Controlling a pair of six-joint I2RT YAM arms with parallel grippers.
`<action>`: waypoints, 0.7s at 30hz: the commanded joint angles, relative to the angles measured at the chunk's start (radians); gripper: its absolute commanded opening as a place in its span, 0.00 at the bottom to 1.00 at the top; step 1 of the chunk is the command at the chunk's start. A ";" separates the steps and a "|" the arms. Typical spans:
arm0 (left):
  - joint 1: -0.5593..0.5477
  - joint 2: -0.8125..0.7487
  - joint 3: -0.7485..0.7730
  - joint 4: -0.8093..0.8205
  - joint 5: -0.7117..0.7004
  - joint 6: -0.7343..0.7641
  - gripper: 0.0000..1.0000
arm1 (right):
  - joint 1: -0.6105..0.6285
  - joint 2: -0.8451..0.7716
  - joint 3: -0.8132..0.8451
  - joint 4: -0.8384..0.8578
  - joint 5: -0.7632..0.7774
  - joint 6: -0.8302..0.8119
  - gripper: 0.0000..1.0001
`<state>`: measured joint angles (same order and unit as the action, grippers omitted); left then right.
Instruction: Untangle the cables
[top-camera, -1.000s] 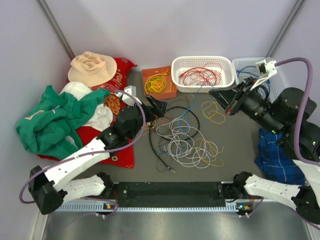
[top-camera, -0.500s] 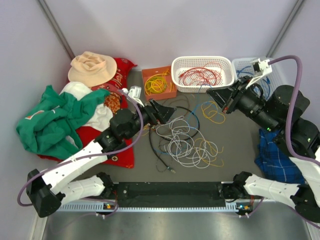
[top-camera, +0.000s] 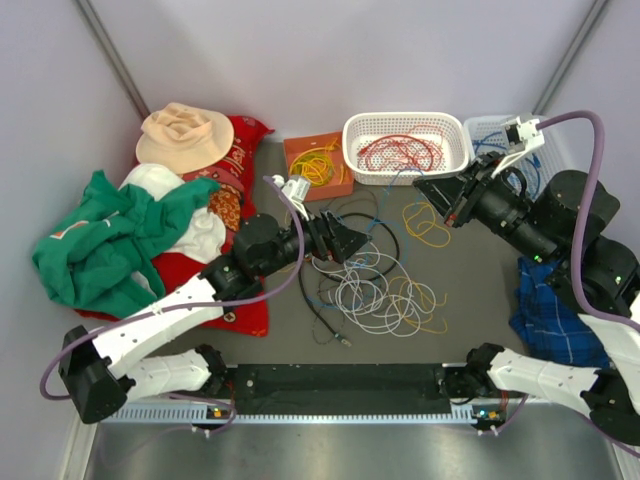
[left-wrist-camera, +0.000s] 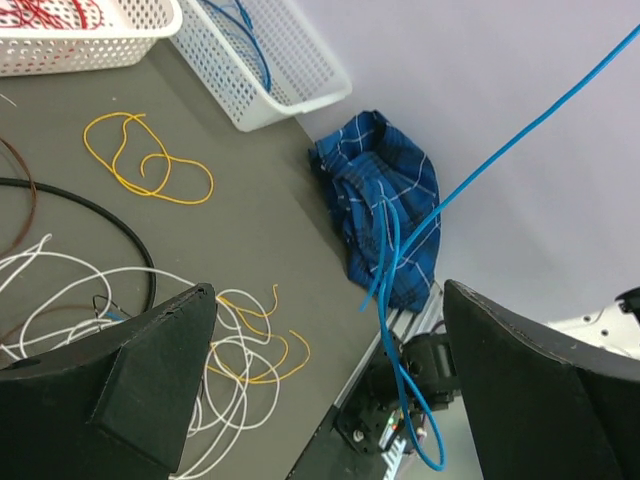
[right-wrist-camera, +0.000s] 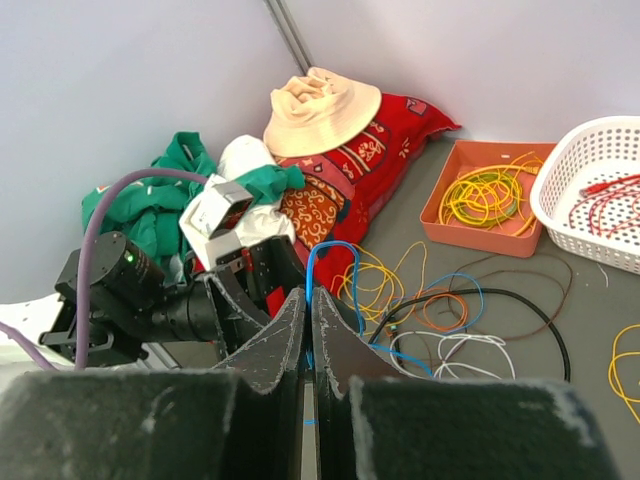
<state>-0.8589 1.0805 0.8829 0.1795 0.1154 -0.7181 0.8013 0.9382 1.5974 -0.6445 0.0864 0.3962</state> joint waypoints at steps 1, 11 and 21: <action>-0.006 0.004 0.025 0.012 0.033 0.031 0.98 | 0.010 0.001 0.010 0.023 -0.002 -0.010 0.00; -0.006 0.030 -0.007 0.061 0.124 0.026 0.15 | 0.010 -0.001 0.010 0.019 0.009 -0.011 0.00; -0.006 0.016 -0.012 0.067 0.107 0.003 0.99 | 0.010 -0.004 0.006 0.022 -0.002 -0.008 0.00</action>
<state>-0.8631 1.1107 0.8730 0.1871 0.2207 -0.7078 0.8013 0.9390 1.5974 -0.6445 0.0856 0.3939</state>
